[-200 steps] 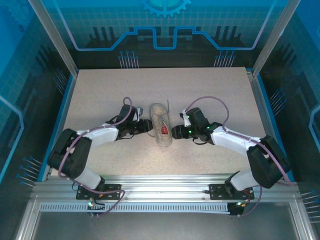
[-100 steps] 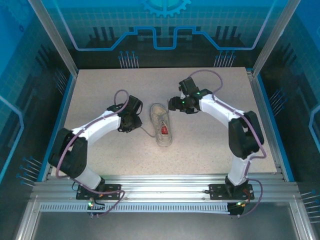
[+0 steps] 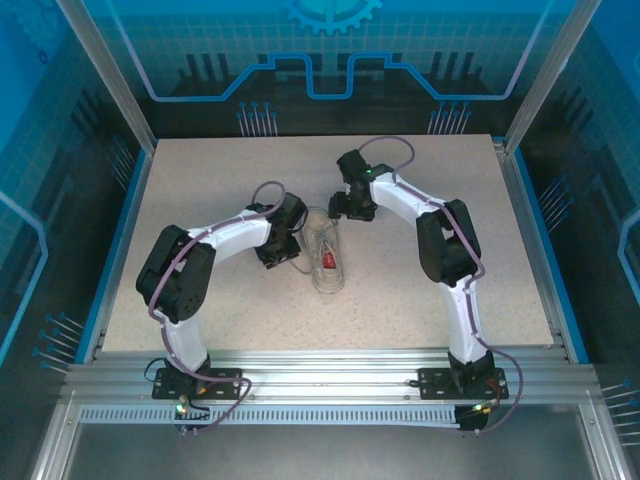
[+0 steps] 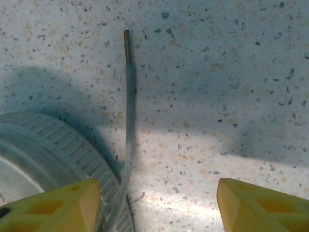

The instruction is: Tie the shoes

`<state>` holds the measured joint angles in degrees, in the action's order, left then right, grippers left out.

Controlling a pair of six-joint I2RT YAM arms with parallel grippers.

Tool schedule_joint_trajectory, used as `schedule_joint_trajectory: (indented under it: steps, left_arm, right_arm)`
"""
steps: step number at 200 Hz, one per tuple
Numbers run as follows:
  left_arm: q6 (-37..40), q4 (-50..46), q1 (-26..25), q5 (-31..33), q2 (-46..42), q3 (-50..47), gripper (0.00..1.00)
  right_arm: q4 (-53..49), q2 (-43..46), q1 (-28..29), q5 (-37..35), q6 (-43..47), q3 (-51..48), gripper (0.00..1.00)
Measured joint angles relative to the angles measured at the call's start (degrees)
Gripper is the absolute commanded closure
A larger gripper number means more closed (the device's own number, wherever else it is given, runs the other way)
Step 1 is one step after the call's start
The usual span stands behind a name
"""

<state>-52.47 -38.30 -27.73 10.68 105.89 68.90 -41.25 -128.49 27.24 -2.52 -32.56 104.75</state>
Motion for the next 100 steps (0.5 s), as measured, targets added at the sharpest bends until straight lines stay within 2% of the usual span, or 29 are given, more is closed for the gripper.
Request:
schedule_joint_trajectory:
  steps: [38,70,100]
  left_arm:
    - [-0.1,1.4,-0.2,0.0,2.0,0.0,0.59]
    - [-0.1,1.7,-0.3,0.0,2.2,0.0,0.6]
    - [-0.1,1.7,-0.3,0.2,2.2,-0.2,0.68]
  right_arm:
    - [-3.3,-3.7,0.4,-1.4,0.7,5.3,0.34]
    - [-3.8,-4.5,0.4,-1.7,0.7,6.1,0.38]
    - [-1.6,-3.8,0.4,-1.6,0.6,4.1,0.4]
